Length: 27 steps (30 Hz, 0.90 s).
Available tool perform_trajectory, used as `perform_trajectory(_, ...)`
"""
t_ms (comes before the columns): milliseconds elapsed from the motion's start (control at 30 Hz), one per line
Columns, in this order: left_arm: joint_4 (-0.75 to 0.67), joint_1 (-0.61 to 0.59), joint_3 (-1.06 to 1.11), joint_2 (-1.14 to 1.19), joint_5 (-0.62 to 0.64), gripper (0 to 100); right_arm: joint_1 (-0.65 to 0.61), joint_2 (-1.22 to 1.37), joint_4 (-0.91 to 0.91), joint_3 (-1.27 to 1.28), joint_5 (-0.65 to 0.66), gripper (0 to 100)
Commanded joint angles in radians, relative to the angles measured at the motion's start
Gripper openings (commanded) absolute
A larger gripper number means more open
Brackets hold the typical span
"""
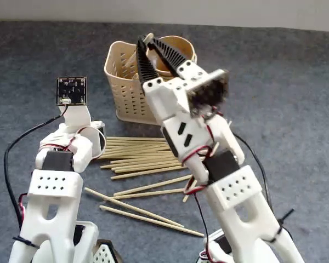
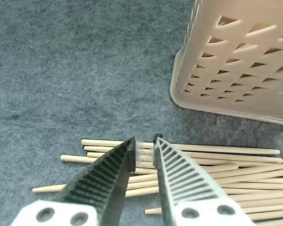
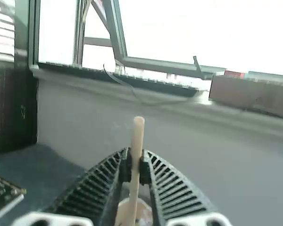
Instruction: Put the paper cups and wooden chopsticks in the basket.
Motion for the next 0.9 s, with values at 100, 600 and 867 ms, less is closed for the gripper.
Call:
perform_trajectory(100, -0.018, -0.007, -0.012, -0.027, 0.0, 8, -0.016, 0.062, 0.071, -0.024, -0.006, 9.4)
perform_trajectory(600, -0.018, -0.007, -0.012, -0.027, 0.0, 8, -0.012, -0.116, 0.765, -0.177, -0.164, 9.4)
perform_trajectory(867, -0.018, -0.007, -0.012, -0.027, 0.0, 8, 0.133, -0.196, 1.007, -0.088, -0.166, 9.4)
